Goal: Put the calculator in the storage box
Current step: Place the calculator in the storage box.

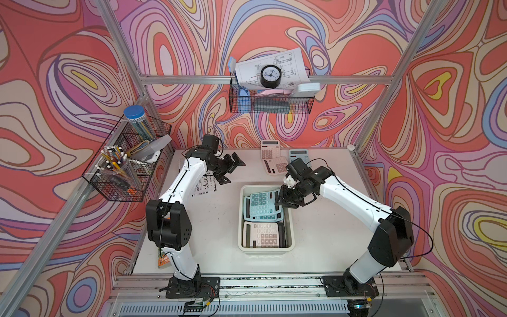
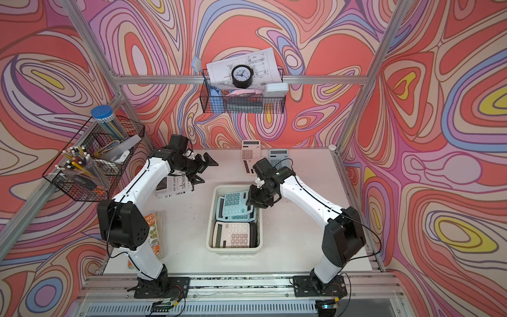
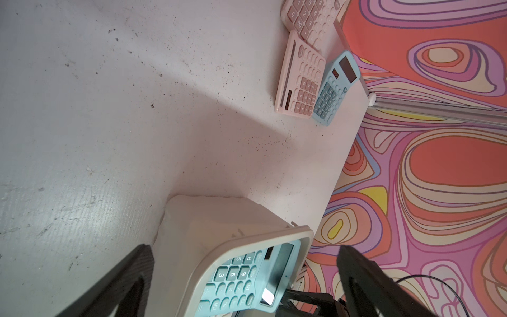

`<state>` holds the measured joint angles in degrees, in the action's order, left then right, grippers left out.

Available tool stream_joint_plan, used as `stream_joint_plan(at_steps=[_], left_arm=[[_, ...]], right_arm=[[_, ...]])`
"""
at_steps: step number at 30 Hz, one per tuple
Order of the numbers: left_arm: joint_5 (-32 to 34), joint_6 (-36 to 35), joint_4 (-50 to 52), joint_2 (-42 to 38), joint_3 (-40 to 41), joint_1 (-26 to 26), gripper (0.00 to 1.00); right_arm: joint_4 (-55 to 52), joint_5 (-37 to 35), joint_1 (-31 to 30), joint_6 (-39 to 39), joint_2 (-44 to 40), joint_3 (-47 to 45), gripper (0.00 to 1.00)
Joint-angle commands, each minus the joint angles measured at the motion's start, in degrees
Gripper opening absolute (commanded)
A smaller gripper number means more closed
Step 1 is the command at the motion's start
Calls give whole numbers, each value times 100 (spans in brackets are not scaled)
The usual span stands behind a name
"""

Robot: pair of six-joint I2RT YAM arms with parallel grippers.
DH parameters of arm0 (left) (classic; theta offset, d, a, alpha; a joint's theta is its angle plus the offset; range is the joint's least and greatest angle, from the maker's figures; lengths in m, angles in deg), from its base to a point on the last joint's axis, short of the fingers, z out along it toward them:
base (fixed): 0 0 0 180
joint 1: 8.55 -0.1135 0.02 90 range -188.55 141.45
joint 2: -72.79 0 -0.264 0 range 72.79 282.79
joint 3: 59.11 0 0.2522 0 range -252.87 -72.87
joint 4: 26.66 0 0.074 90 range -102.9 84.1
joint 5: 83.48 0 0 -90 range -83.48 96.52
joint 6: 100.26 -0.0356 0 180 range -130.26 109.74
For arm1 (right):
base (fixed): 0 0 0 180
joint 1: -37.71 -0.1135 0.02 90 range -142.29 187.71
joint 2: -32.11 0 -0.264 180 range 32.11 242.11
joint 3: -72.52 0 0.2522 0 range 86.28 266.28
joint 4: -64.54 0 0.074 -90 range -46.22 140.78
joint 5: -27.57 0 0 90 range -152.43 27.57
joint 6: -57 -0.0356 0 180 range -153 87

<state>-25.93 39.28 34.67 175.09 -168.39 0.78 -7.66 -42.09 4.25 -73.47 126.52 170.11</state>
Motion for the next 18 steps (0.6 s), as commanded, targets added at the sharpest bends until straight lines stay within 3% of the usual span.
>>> stream_joint_plan(at_steps=[1, 7, 18], left_arm=[[-32, -16, -42, 128, -87, -36, 99], [-86, 30, -108, 256, -50, -36, 99], [-565, -214, 121, 1016, -371, 16, 99]], right_arm=[[-419, -320, -13, 138, 6, 317, 40], [-810, -552, -14, 395, 252, 835, 44], [-968, -486, 440, 894, 1078, 2270, 77]])
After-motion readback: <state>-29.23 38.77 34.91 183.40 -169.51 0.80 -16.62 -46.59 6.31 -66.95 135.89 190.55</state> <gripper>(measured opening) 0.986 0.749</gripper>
